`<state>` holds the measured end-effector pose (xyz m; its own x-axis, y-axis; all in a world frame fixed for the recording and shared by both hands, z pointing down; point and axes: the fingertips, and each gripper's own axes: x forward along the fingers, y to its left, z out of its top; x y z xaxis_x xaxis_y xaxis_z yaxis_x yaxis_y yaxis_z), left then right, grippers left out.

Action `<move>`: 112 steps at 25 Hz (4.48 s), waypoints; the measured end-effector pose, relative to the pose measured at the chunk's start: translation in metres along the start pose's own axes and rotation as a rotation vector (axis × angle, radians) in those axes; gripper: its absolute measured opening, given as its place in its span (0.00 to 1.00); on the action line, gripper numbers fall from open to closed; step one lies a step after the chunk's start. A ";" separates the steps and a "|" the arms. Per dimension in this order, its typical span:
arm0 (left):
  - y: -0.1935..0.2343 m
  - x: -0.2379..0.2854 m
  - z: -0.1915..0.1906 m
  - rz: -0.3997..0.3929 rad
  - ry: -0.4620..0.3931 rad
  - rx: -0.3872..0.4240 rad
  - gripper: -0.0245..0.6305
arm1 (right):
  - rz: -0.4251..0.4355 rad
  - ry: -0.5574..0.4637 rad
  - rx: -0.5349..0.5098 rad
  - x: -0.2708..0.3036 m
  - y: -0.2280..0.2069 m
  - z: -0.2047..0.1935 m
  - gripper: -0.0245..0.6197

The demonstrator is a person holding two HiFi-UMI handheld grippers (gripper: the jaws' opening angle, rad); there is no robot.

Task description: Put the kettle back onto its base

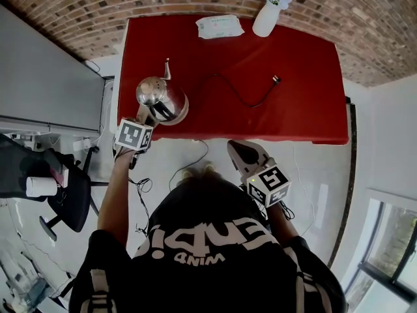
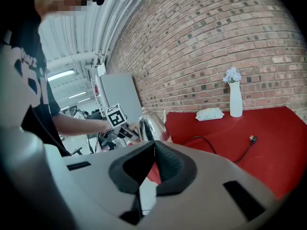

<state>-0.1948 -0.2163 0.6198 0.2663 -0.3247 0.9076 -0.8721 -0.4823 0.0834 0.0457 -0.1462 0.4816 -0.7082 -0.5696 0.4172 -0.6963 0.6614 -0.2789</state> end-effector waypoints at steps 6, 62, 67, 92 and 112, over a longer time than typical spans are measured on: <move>0.000 -0.001 0.000 -0.001 0.020 0.028 0.13 | 0.006 -0.003 0.001 0.003 0.001 0.002 0.07; -0.016 0.000 -0.008 -0.021 0.041 0.123 0.38 | 0.010 0.000 -0.001 -0.013 0.014 -0.007 0.07; -0.016 -0.015 -0.010 0.011 0.019 0.131 0.38 | 0.019 -0.014 -0.021 -0.014 0.016 -0.009 0.07; -0.082 -0.131 -0.014 -0.039 -0.321 0.020 0.14 | 0.148 -0.009 -0.112 0.000 0.065 -0.002 0.07; -0.126 -0.190 -0.014 -0.200 -0.635 -0.054 0.05 | 0.202 -0.052 -0.122 0.008 0.082 0.017 0.07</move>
<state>-0.1415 -0.0831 0.4426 0.6011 -0.6572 0.4548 -0.7954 -0.5472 0.2607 -0.0194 -0.1048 0.4473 -0.8388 -0.4418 0.3180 -0.5227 0.8168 -0.2440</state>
